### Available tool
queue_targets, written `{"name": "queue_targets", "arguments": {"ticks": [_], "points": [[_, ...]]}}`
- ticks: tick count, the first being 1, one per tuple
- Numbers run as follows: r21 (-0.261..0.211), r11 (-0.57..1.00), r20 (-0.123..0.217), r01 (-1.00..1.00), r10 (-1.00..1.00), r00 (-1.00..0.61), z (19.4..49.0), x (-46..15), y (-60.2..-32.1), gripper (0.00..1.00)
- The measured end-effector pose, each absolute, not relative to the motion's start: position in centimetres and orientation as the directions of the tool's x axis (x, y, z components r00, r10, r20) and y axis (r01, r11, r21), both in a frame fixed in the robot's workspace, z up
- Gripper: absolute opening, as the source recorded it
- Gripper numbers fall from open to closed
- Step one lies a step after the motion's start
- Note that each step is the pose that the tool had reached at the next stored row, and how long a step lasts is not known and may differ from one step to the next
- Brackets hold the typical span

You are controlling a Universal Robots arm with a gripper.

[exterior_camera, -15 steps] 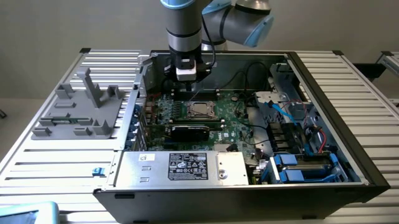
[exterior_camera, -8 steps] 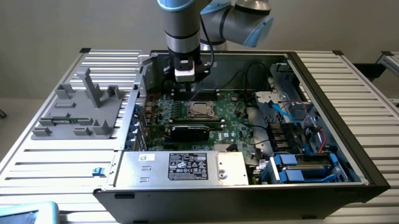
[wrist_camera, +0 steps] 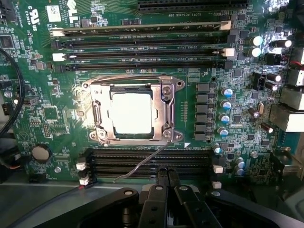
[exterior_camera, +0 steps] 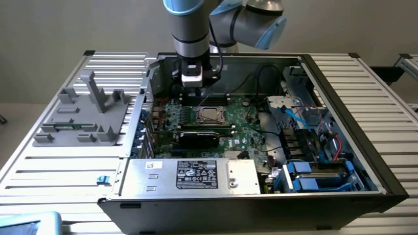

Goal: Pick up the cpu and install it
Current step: 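Install the first cpu locking lever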

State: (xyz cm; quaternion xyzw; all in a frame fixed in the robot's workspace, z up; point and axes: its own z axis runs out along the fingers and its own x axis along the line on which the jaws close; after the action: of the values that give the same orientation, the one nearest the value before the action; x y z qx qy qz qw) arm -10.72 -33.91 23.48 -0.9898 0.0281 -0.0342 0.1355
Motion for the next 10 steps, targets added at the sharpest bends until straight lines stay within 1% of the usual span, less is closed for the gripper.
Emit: {"name": "queue_targets", "arguments": {"ticks": [10], "points": [[-0.273,-0.958,0.065,-0.092,-0.113,0.991,22.2,-10.9,-33.9,0.11]]}}
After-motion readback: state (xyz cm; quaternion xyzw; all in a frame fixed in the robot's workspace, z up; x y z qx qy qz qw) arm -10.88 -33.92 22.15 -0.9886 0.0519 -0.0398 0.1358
